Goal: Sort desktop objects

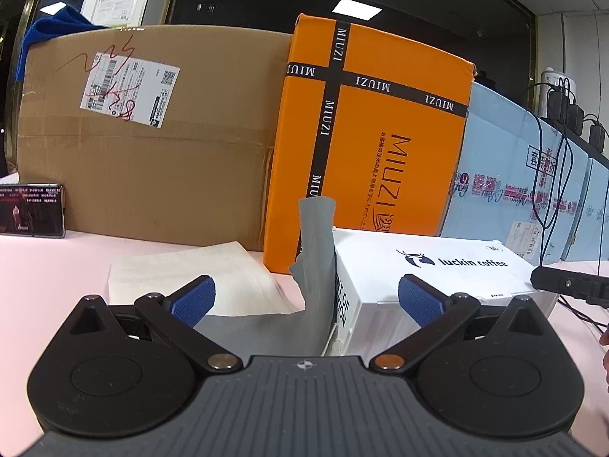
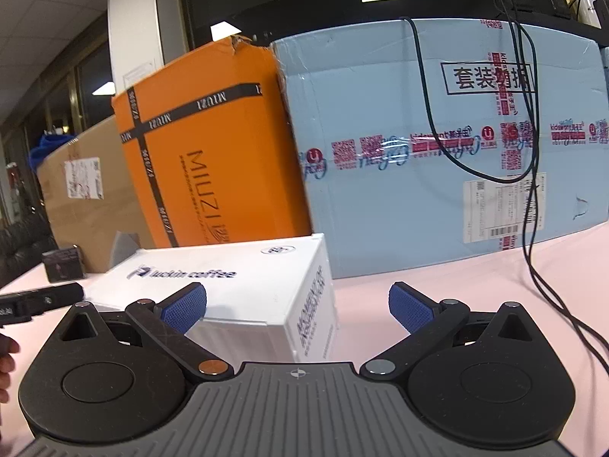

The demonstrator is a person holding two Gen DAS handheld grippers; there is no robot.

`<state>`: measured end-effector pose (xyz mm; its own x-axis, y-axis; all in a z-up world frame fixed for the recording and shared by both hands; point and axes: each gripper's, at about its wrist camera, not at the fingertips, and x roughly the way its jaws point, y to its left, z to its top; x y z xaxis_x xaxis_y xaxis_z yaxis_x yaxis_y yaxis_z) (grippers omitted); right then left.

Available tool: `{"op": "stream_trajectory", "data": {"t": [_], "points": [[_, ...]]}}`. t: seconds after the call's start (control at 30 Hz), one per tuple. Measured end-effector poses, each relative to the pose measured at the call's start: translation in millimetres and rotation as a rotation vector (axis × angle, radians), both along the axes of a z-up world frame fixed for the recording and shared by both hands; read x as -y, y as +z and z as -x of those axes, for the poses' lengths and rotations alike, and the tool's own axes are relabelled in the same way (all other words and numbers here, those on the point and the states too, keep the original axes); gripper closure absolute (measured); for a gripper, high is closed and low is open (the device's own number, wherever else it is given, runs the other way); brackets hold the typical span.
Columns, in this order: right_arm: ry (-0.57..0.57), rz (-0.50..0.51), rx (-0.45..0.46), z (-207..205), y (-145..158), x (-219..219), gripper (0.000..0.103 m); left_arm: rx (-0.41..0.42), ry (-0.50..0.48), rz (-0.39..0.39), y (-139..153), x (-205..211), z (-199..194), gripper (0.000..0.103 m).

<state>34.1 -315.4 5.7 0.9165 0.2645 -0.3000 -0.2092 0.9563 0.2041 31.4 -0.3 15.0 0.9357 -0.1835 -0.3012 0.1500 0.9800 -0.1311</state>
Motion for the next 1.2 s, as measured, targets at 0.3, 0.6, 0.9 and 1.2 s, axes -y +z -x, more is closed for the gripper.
{"op": "stream_trajectory", "data": {"t": [0.3,0.6,0.9,1.2], "points": [[-0.07,0.031,0.125,11.9,-2.4,-1.4,0.0,0.058,-0.021,-0.008,0.2,6.6,6.7,0.0],[-0.16,0.082,0.309,25.9,-6.2,-7.2,0.0,0.073,0.192,0.092,3.1,-15.1,2.6,0.0],[-0.259,0.15,0.39,33.5,-8.1,-13.0,0.0,0.301,0.172,-0.102,-5.9,3.2,22.5,0.0],[-0.333,0.165,0.429,41.5,-3.4,-9.4,0.0,0.291,0.111,-0.126,-9.1,16.8,15.2,0.0]]}}
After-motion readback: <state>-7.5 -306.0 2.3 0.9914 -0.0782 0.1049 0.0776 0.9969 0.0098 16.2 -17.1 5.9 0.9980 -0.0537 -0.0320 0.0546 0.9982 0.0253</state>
